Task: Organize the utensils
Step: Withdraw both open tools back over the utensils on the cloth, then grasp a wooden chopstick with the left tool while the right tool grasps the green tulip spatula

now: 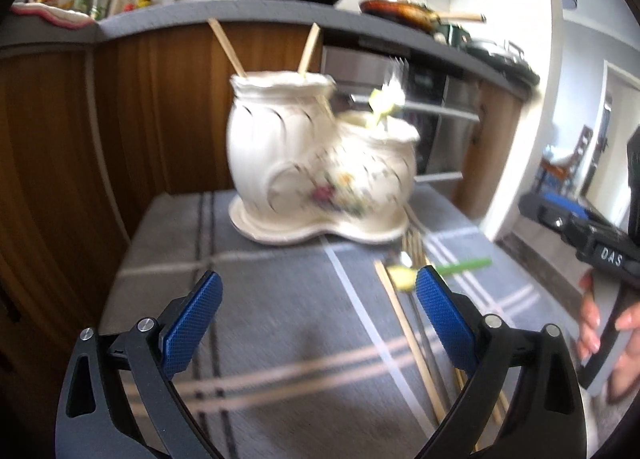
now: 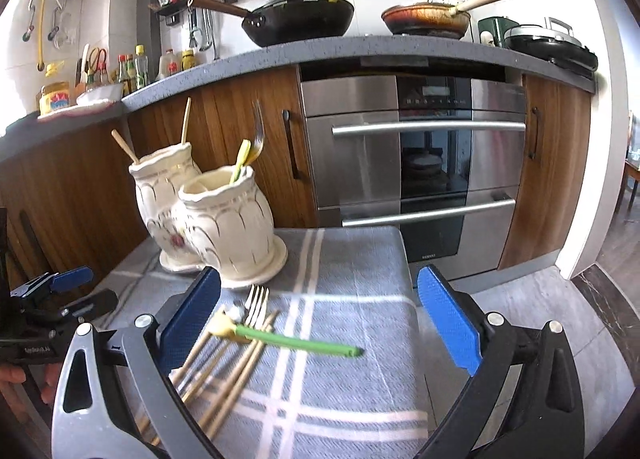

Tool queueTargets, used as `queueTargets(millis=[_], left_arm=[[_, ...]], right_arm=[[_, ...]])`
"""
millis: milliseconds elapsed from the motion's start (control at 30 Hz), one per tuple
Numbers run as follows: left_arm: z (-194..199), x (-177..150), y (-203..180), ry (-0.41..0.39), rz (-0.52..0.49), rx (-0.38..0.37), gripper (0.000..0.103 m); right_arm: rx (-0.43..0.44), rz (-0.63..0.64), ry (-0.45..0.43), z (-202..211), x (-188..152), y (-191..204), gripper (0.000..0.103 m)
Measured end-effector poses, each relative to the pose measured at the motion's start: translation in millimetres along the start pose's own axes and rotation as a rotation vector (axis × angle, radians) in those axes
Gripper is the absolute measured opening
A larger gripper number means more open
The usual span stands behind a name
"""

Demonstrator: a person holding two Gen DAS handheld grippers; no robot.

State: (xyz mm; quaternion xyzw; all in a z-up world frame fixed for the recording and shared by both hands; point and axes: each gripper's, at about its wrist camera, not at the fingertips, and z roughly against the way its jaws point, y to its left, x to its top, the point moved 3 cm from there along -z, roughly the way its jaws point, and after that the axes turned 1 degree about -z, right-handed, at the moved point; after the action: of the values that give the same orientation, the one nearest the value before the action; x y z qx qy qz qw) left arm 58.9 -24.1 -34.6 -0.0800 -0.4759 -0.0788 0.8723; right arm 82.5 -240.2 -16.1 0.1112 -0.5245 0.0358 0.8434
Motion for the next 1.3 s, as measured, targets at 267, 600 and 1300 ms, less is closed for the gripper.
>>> queueTargets(millis=[267,600,1300], left_arm=[[-25,-19,-28,0.167,-0.077,-0.005,0.094],[-45,-34,-44,0.264,-0.133,-0.010,0.068],[-39,-26,-15,0.281,-0.107,-0.022,0.007]], right_arm=[[0.008,0.014,0.018,-5,-2,2,0.097],[-0.009,0.030,0.054,-13,-3,-1,0.097],[0.129,0.373,0.394,-73,-35,51,0.048]])
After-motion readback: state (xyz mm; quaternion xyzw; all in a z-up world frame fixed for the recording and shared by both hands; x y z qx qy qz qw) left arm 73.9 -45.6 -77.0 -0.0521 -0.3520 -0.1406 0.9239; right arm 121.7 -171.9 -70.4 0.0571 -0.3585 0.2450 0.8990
